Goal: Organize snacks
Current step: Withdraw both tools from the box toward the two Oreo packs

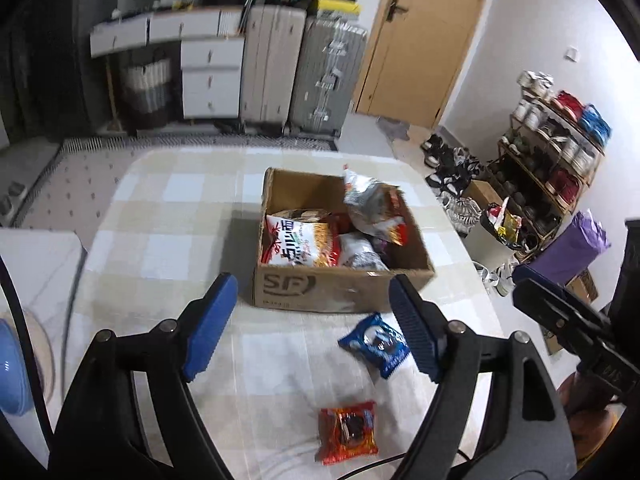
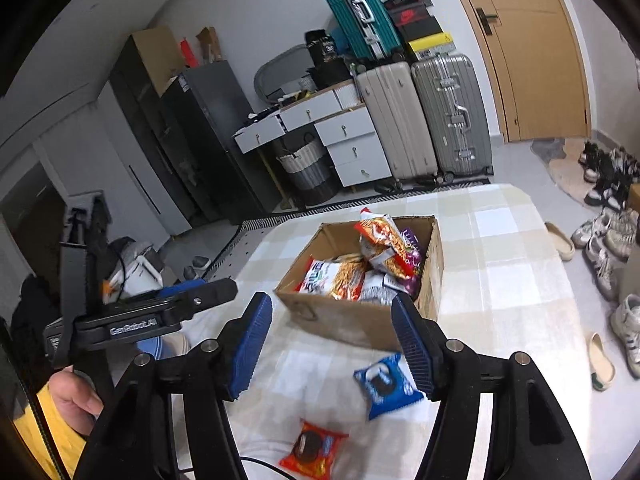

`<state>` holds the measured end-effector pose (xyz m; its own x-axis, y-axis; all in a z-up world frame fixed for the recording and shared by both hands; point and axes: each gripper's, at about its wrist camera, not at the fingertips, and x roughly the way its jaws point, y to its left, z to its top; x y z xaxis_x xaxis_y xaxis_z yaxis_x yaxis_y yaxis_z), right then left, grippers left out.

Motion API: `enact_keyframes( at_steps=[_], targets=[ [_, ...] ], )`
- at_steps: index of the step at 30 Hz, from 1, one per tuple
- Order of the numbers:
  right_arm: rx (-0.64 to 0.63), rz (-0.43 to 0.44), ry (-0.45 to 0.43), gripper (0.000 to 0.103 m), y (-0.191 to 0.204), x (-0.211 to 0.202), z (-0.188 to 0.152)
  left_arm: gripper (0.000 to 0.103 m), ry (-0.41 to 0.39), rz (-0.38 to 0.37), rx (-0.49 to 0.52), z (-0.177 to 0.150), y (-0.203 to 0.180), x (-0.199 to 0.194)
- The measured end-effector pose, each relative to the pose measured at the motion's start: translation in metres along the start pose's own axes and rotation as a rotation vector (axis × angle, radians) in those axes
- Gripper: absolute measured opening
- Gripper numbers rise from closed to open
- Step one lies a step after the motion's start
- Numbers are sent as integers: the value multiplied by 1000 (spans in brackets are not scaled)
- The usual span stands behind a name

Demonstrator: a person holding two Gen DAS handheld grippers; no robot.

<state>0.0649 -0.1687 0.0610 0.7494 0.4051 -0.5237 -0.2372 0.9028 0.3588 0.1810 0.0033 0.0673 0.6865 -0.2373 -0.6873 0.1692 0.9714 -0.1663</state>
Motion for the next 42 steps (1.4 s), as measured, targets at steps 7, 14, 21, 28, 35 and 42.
enact_keyframes(
  at_steps=[7,14,21,28,35,42],
  targets=[
    [-47,0,-38,65,25,-47,-29,81,-108,21,44,-51,-24,-82],
    [-38,1,-54,73,33,-74,-71,81,-108,20,3,-107,-30,-125],
    [-19,-23,-22,83,23,-71,-112,84,-62,50,0,-156,-28,-123],
    [-8,-59,6,84,7,-46,-131,84,-10,63,-42,-185,-13,-73],
    [-26,-78,-16,94,-10,-22,-130,84,51,105,-12,-191,-8,-9],
    [-60,-95,45,96,-21,2,-139,84,102,119,40,-198,-23,30]
  ],
)
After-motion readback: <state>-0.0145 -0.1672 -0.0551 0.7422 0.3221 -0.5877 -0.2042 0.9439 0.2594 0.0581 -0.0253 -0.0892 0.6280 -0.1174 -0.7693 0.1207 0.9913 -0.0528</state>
